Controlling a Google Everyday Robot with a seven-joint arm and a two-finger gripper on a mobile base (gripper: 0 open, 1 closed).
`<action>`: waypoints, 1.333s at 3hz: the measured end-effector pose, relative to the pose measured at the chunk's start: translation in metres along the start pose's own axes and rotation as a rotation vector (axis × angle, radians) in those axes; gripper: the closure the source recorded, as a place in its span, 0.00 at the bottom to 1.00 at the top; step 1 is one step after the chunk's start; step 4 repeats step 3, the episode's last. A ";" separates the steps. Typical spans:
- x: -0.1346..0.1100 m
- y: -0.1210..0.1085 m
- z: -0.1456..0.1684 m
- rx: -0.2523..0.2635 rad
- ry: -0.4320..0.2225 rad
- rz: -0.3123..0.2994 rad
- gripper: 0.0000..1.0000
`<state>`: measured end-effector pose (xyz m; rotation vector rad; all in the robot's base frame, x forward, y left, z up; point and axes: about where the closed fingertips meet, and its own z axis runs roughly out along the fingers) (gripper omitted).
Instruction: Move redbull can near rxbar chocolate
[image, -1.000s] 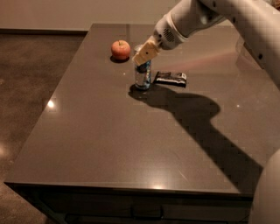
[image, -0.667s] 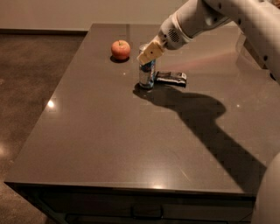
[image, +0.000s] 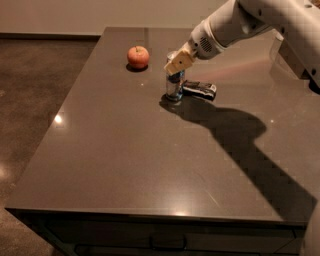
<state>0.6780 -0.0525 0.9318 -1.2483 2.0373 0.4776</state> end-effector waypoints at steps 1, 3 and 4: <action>0.000 0.001 0.003 -0.003 0.001 -0.002 0.11; 0.000 0.002 0.005 -0.007 0.002 -0.003 0.00; 0.000 0.002 0.005 -0.007 0.002 -0.003 0.00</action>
Offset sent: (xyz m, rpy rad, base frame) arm 0.0001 0.0014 -0.0020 -0.0010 0.0001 0.0029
